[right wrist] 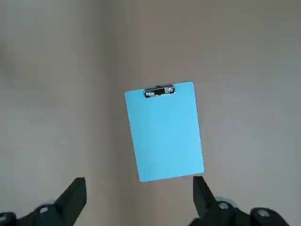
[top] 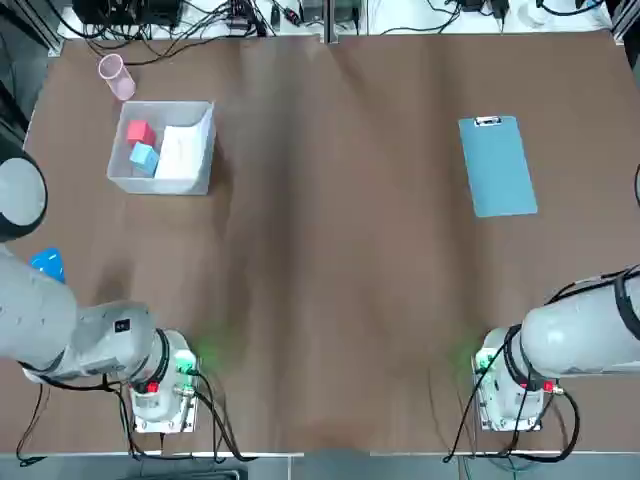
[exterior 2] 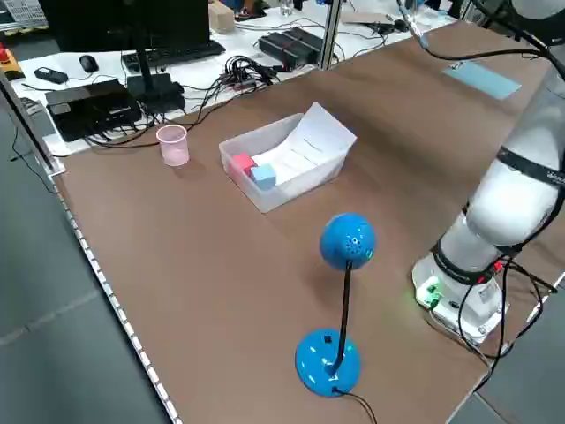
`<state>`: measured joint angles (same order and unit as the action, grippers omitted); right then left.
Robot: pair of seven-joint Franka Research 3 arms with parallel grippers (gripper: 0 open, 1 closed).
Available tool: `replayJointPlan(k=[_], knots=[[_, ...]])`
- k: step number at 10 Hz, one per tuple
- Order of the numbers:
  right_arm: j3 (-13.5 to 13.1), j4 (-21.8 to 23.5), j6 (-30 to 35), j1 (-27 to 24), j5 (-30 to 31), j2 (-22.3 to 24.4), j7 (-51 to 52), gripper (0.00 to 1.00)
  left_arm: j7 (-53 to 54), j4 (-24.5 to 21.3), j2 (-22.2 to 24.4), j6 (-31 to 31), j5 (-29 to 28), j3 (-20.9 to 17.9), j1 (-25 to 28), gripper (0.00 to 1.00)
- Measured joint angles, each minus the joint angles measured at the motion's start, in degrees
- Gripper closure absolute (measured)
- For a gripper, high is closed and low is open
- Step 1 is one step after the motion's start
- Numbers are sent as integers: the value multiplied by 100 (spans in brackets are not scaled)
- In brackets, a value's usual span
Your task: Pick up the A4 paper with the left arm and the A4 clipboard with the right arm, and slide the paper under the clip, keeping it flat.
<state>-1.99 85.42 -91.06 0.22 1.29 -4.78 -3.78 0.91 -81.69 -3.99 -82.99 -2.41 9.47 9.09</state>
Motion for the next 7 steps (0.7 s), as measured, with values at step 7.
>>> replayJointPlan(k=[7], knots=[[-16, 3, -189, -66, 7, -106, -31, 0, -813, -154, -156, -12, 128, 540, -130, 0]])
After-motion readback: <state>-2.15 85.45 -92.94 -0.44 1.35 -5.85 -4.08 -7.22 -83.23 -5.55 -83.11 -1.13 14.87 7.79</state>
